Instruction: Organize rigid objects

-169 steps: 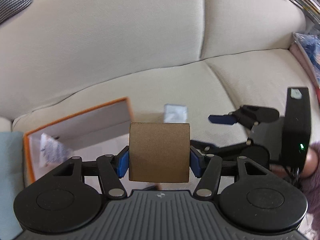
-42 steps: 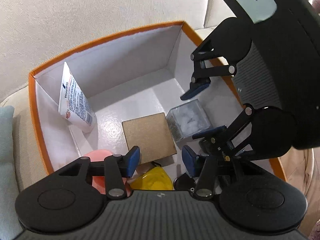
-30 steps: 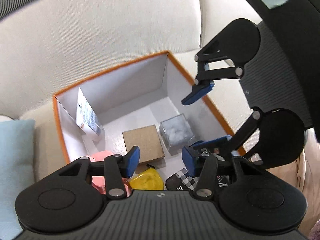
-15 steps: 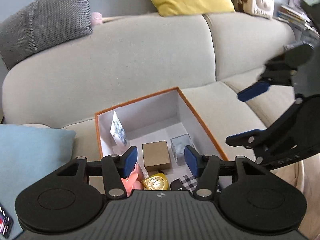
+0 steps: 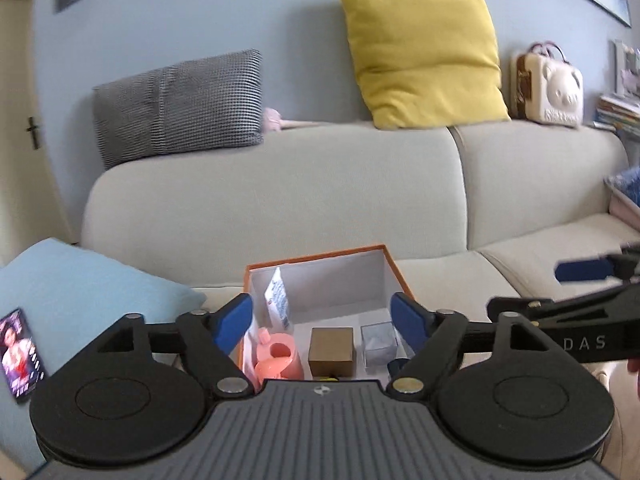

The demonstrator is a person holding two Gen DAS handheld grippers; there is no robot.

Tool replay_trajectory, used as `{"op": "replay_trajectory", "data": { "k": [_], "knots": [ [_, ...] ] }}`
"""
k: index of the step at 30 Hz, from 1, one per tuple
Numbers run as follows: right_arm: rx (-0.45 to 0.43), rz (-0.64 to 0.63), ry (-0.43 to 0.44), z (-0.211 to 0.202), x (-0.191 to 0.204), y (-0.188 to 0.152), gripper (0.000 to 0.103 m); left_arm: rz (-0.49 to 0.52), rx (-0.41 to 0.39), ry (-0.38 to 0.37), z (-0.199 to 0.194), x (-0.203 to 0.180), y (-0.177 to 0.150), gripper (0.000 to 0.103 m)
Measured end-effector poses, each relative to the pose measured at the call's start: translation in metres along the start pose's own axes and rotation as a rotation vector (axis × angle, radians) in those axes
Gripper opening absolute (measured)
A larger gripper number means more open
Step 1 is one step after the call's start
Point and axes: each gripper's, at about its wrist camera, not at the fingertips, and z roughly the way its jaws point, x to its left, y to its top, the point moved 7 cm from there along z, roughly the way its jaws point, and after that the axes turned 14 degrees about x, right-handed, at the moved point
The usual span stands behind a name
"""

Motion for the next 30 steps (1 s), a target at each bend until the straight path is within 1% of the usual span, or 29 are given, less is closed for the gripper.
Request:
{"op": "replay_trajectory", "data": {
  "k": [3,5,6,7,9,12,14,16,19,23,30],
  "knots": [
    [-0.005,0.061,-0.025,-0.002,-0.002,-0.020,0.086,-0.026,-0.023,0.075,-0.006,-0.002,-0.013,0.101],
    [-0.007,0.073,-0.051,-0.002,-0.001,-0.030,0.089,-0.044,-0.031,0.082,-0.008,-0.003,-0.022,0.103],
    [-0.007,0.070,-0.061,-0.001,0.000,-0.034,0.091,-0.054,-0.019,0.076,-0.007,-0.003,-0.028,0.103],
    [-0.008,0.069,-0.070,0.000,0.001,-0.040,0.093,-0.062,-0.002,0.069,-0.004,-0.004,-0.034,0.103],
    [-0.001,0.073,-0.073,0.004,0.002,-0.047,0.093,-0.093,0.060,0.057,0.007,-0.005,-0.044,0.103],
    [0.047,0.080,-0.069,0.017,0.004,-0.058,0.093,-0.149,0.159,0.001,0.024,-0.007,-0.059,0.103],
    [0.074,0.092,-0.069,0.024,0.003,-0.065,0.093,-0.168,0.205,0.001,0.034,-0.007,-0.065,0.103],
    [0.088,0.091,-0.081,0.028,0.004,-0.072,0.093,-0.167,0.233,0.020,0.039,-0.006,-0.071,0.103],
    [0.115,0.102,-0.085,0.033,0.001,-0.081,0.093,-0.165,0.257,0.016,0.042,-0.007,-0.078,0.103],
    [0.139,0.117,-0.093,0.038,-0.004,-0.084,0.094,-0.163,0.266,0.007,0.043,-0.009,-0.086,0.103],
    [0.162,0.120,-0.091,0.043,-0.006,-0.087,0.094,-0.167,0.270,0.003,0.044,-0.009,-0.085,0.103]
  ]
}}
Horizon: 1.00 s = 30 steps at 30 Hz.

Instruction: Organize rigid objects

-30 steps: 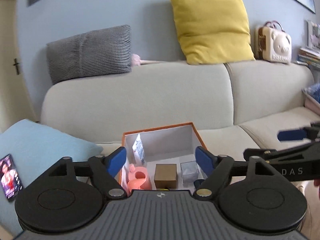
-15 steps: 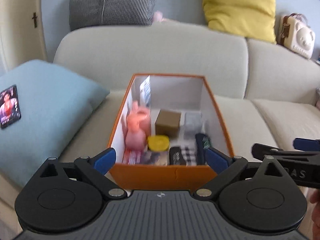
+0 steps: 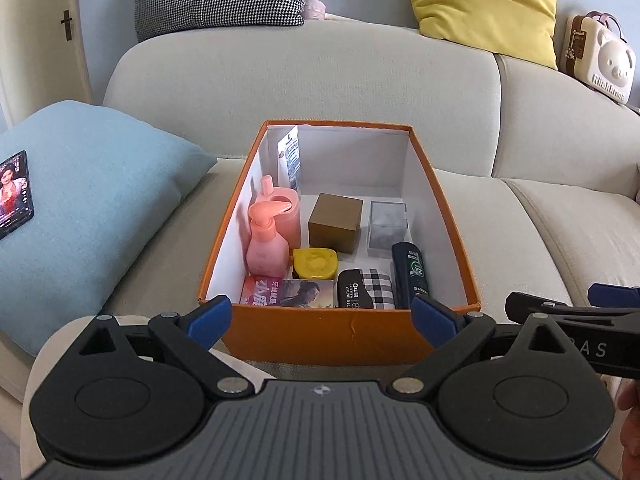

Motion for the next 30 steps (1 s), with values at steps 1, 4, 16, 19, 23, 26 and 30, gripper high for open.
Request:
{"op": "replay_trajectory", "data": {
  "k": [1,4,16,19,23,26,30],
  "knots": [
    [0.000,-0.002,0.000,0.0001,0.0004,-0.0003,0.094,0.001,0.003,0.003,0.0006,0.0003,0.0000,0.103],
    [0.002,-0.002,-0.001,0.0002,0.0004,-0.0006,0.094,0.003,0.008,0.002,0.0008,0.0013,0.0003,0.103],
    [0.006,0.003,-0.001,-0.0008,-0.0009,-0.0010,0.094,0.027,0.006,0.015,0.0001,0.0001,-0.0011,0.103],
    [0.006,0.007,-0.002,-0.0013,-0.0016,-0.0015,0.094,0.032,0.005,0.016,-0.0004,-0.0002,-0.0011,0.103],
    [0.009,0.009,-0.001,-0.0015,-0.0024,-0.0020,0.094,0.041,0.002,0.013,-0.0012,-0.0021,-0.0012,0.103],
    [0.010,0.010,0.000,-0.0020,-0.0035,-0.0022,0.094,0.043,0.001,0.010,-0.0012,-0.0023,-0.0013,0.103],
    [0.010,0.010,0.001,-0.0021,-0.0034,-0.0025,0.094,0.045,-0.001,-0.001,-0.0017,-0.0025,-0.0012,0.103]
  ]
}}
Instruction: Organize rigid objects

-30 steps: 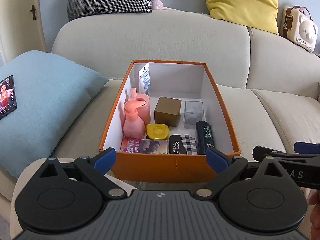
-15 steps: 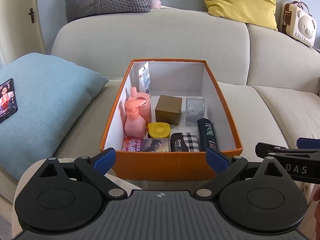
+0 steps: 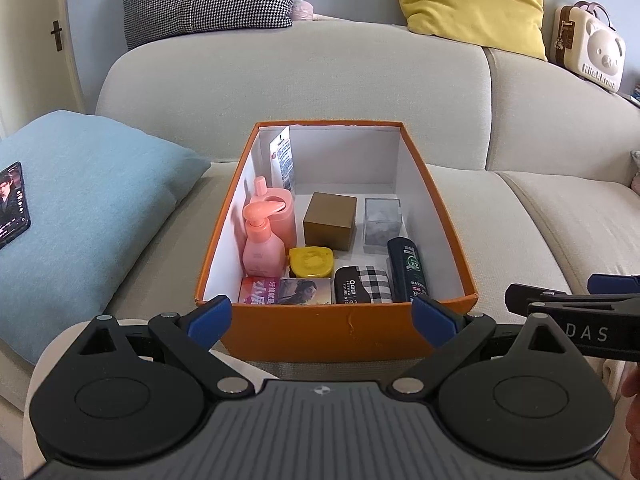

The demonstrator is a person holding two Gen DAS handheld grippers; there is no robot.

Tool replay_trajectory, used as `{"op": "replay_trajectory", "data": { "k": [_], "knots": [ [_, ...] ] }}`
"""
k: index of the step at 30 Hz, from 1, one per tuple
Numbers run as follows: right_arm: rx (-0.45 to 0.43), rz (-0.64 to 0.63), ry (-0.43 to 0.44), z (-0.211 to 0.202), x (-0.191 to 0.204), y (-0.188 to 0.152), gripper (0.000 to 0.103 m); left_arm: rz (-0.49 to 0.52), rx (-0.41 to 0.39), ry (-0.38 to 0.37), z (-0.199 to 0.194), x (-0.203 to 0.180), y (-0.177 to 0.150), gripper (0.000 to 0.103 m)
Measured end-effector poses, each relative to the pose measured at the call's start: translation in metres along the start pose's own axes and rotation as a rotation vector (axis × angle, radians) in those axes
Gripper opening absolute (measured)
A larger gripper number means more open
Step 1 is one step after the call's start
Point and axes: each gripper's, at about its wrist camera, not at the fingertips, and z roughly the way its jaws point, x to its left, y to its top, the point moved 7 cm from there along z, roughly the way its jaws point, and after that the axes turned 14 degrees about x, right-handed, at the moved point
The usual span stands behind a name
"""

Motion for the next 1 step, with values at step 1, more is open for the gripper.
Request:
{"op": "replay_trajectory", "data": {
  "k": [1],
  "knots": [
    [0.000,0.001,0.000,0.0000,0.0001,0.0000,0.094,0.000,-0.001,0.004,-0.0002,0.0000,0.0000,0.103]
  ]
}}
